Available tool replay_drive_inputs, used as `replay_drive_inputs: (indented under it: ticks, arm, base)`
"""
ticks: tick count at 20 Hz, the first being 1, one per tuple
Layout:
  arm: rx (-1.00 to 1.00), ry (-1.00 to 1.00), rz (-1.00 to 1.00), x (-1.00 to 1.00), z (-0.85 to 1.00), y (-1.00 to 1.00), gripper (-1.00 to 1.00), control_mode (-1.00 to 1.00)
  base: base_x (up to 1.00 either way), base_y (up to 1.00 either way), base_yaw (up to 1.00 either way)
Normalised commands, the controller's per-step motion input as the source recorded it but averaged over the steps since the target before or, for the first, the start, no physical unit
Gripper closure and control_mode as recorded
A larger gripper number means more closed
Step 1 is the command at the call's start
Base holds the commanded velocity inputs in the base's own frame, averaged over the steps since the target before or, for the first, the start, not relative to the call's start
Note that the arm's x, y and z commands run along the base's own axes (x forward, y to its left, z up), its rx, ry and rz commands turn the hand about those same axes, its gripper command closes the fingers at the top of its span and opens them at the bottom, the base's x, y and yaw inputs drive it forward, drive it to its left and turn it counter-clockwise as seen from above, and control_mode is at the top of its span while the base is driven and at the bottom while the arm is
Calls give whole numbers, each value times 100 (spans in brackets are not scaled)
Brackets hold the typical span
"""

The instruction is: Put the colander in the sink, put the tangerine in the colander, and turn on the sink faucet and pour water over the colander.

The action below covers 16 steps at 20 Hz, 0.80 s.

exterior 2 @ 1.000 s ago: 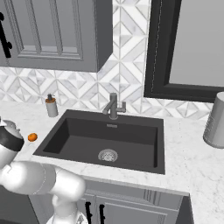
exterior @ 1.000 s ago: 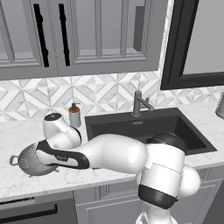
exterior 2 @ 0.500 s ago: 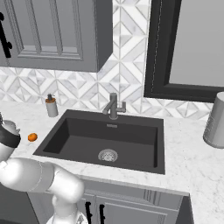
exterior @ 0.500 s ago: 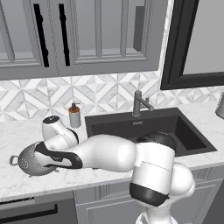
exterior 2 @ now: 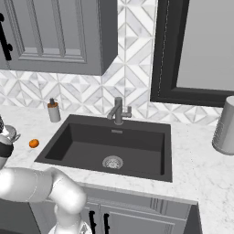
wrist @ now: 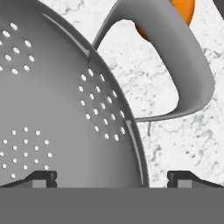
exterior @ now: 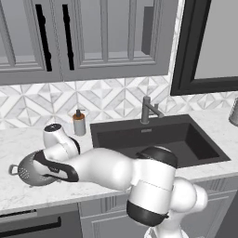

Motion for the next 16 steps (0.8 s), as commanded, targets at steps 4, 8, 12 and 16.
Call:
replay_drive_inputs:
  ticks: [4,8,12,16]
  arm:
    - [0,0,-2,0,-17,25,100,-100]
    - [0,-1,-7,-16,-1,3,100,-100]
    - [0,-8,-12,-48,1,-8,100,-100]
    - [5,-18,-10,-63,27,-12,100,-100]
  base:
    - [0,0,0]
    - [0,0,0]
    - [0,0,0]
    - [0,0,0]
